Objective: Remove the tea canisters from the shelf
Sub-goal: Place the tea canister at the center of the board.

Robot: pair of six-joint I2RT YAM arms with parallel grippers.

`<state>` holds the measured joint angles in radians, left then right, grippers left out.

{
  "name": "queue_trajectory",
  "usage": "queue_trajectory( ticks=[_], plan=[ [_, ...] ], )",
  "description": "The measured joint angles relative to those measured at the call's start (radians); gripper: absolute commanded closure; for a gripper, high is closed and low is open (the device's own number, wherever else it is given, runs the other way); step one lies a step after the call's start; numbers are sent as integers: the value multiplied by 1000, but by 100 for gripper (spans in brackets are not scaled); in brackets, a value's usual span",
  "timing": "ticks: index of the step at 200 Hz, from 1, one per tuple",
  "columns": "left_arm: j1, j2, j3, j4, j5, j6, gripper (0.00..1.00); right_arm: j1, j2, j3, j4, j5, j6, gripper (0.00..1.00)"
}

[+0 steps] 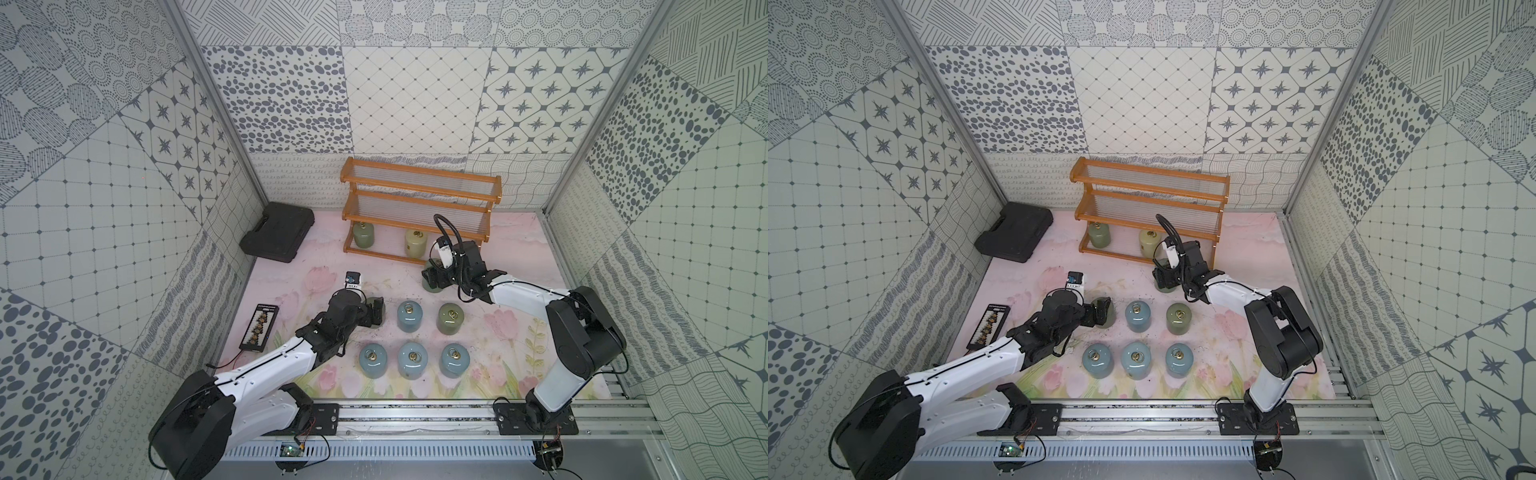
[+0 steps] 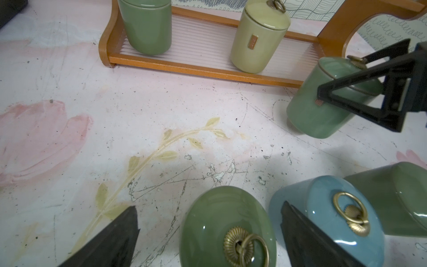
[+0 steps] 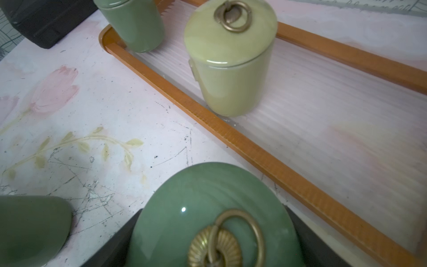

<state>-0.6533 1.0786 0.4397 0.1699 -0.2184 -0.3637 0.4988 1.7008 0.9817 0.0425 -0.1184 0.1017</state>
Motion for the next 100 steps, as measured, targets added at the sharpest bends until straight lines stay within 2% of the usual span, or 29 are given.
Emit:
queue_trajectory(
  ticks=[100],
  plan=[
    [0,-55,-23,-6,-5,-3,0,97,111,79,17,7,23,25]
  ],
)
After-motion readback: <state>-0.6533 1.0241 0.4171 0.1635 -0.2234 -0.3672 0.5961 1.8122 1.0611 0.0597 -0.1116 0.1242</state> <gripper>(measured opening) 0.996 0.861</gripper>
